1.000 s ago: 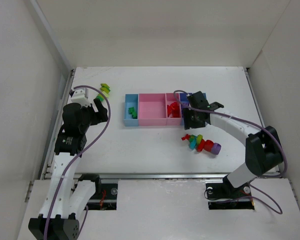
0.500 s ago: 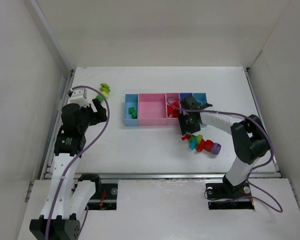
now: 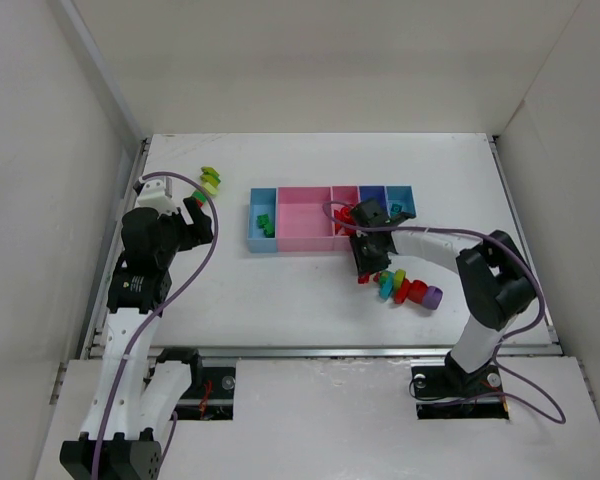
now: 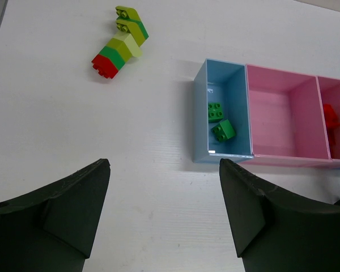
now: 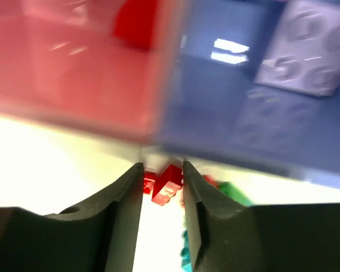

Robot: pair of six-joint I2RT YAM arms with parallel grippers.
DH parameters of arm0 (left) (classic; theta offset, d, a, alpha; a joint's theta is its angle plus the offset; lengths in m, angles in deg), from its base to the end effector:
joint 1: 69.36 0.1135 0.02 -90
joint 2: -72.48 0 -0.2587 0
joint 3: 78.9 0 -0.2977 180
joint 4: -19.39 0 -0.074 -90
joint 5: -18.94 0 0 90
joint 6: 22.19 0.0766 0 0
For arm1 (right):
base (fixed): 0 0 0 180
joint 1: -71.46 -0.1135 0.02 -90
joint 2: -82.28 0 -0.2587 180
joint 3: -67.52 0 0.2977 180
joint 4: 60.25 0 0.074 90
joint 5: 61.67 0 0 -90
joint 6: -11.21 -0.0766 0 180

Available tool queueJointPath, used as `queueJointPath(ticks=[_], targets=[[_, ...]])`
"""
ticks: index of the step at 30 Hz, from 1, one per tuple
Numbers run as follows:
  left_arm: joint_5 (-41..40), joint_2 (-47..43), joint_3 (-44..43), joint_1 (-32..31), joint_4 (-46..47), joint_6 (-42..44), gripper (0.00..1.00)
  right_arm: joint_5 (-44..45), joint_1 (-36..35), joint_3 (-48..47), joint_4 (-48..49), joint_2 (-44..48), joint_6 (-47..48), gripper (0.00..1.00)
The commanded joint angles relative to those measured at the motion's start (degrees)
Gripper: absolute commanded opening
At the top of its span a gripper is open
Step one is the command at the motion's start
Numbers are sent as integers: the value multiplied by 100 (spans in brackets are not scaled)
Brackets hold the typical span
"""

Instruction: Sort the legos into containers by color

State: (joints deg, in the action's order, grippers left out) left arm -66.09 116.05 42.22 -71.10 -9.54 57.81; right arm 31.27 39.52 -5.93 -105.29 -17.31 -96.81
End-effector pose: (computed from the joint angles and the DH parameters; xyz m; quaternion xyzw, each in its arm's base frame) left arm 0.2655 -0.0147 0.3350 -0.0298 0.7851 -0.0971 0.6110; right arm 0.3236 0.1971 0.0950 -0.1153 0.9795 0.0461 0.1588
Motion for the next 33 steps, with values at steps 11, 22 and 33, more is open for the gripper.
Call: queueJointPath(ticks=[11, 22, 33], targets=[[65, -103, 49, 42, 271, -64, 75, -232, -207, 21, 63, 370, -193, 16], [65, -103, 101, 42, 271, -64, 75, -171, -207, 266, -61, 590, -254, 41], [118, -103, 101, 42, 271, -64, 75, -171, -207, 83, 326, 221, 62, 42]])
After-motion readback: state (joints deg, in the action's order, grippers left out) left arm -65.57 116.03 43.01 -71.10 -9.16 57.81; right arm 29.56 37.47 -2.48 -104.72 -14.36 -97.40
